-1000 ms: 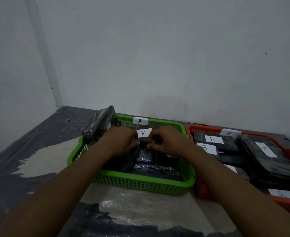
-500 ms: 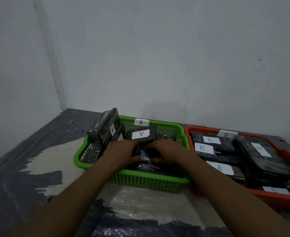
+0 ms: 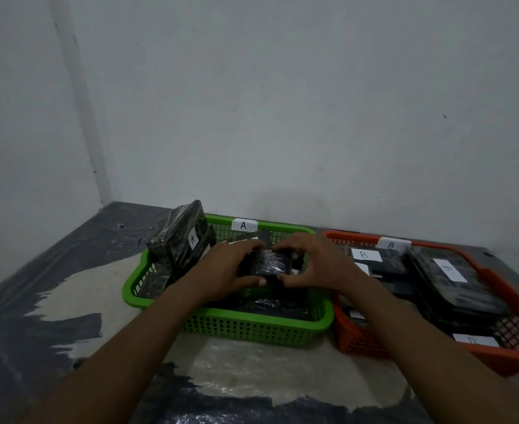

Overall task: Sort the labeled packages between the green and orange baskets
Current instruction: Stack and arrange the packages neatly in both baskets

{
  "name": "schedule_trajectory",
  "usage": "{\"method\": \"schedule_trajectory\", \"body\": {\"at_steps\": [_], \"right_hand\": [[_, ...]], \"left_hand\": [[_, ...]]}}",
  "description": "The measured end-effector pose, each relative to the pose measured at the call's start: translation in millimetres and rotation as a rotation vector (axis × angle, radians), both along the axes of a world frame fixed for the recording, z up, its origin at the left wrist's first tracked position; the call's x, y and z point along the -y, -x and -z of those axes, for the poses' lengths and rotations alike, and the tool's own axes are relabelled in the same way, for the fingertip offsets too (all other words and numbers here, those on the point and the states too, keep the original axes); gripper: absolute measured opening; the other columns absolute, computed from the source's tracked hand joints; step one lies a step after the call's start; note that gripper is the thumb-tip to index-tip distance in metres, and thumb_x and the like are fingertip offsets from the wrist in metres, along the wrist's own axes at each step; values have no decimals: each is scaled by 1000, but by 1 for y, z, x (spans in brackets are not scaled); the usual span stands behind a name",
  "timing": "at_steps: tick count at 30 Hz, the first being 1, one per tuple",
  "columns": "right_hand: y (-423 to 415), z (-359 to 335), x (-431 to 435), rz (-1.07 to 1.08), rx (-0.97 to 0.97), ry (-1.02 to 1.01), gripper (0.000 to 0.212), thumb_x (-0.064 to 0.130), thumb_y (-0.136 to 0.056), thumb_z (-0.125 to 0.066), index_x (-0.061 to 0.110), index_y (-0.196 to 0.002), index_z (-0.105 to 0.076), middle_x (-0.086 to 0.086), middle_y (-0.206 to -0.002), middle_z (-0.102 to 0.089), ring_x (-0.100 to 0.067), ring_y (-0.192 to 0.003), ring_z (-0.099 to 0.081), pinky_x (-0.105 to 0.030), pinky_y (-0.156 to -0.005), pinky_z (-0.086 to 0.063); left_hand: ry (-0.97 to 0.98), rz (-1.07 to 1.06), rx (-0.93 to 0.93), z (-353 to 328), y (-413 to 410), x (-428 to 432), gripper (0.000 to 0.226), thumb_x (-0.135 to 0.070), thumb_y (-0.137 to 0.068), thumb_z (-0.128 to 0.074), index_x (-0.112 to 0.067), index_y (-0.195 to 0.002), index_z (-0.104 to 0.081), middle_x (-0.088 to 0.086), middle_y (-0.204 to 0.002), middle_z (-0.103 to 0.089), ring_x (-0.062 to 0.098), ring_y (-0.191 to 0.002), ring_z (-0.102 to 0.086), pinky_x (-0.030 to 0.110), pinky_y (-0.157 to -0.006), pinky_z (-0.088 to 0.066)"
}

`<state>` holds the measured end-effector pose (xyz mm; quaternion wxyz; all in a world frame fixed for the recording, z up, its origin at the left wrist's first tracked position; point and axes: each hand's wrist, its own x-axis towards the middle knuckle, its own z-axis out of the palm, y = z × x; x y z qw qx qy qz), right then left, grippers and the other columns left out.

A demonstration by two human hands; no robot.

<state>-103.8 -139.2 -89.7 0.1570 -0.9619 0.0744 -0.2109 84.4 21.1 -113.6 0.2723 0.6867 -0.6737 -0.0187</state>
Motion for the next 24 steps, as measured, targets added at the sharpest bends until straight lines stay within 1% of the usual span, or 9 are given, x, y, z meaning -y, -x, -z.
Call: {"method": "schedule_trajectory", "body": {"at_steps": [2,5,7,9,12,15,17,21,24], "right_hand": [[3,4,1,25,26,-83,52,42,-74,-80,30,-124,-68,15,-111,-70,5,-95,-62,-13,-79,-51],[7,7,-3,70,83,-222,37,51,-89,-66,41,-125,-63,24,-118,-66,7,-104,-62,-21,-85,-56],[7,5,-11,71,147,-293,32,56,-93,-60,45,-123,-62,25,-120,-64,5,-110,-61,-21,-86,-54],[5,2,-18,55,195,-337,29,55,-94,-60,44,-120,-63,21,-117,-66,0,-108,-63,-22,-85,-54],[2,-4,-28,60,262,-458,21,48,-95,-63,36,-111,-70,12,-99,-72,-6,-86,-70,-20,-70,-56],[1,-7,-37,126,351,-538,23,51,-91,-65,31,-98,-76,3,-76,-72,-11,-61,-66,-28,-55,-55],[2,-10,-43,176,400,-609,28,56,-88,-66,31,-92,-78,-4,-67,-70,-16,-47,-61,-29,-47,-50],[6,-18,-50,249,431,-680,33,61,-86,-66,30,-81,-79,-6,-53,-66,-16,-38,-58,-22,-40,-45],[8,-22,-56,267,403,-702,39,65,-85,-64,29,-81,-78,-14,-52,-65,-21,-38,-60,-25,-39,-49]], "left_hand": [[0,45,-83,-3,0,0,56,-49,-84,-73,-31,-134,-53,-9,-129,-63,7,-112,-60,37,-97,-52],[-42,93,-273,-4,1,-4,42,-55,-92,-60,-36,-130,-55,-15,-124,-64,-6,-108,-60,26,-93,-53],[-18,124,-393,-6,6,-5,39,-54,-97,-53,-33,-129,-59,-13,-120,-67,-2,-108,-63,24,-92,-53],[19,134,-449,-8,12,-6,35,-54,-101,-47,-34,-125,-63,-11,-114,-70,3,-105,-66,27,-91,-54],[54,98,-561,-11,18,-5,44,-59,-101,-39,-30,-115,-68,0,-103,-72,14,-93,-70,37,-85,-58],[75,78,-763,-13,26,-4,55,-65,-99,-36,-26,-117,-71,9,-99,-75,25,-86,-73,32,-78,-61],[93,76,-818,-15,31,-4,59,-70,-96,-37,-25,-112,-71,11,-92,-74,28,-80,-73,34,-73,-61],[157,62,-735,-15,37,-4,45,-70,-93,-45,-34,-106,-69,-1,-76,-69,22,-69,-70,40,-66,-62],[181,80,-733,-16,39,-6,38,-65,-96,-45,-37,-106,-69,-2,-69,-65,19,-62,-67,27,-59,-57]]}}
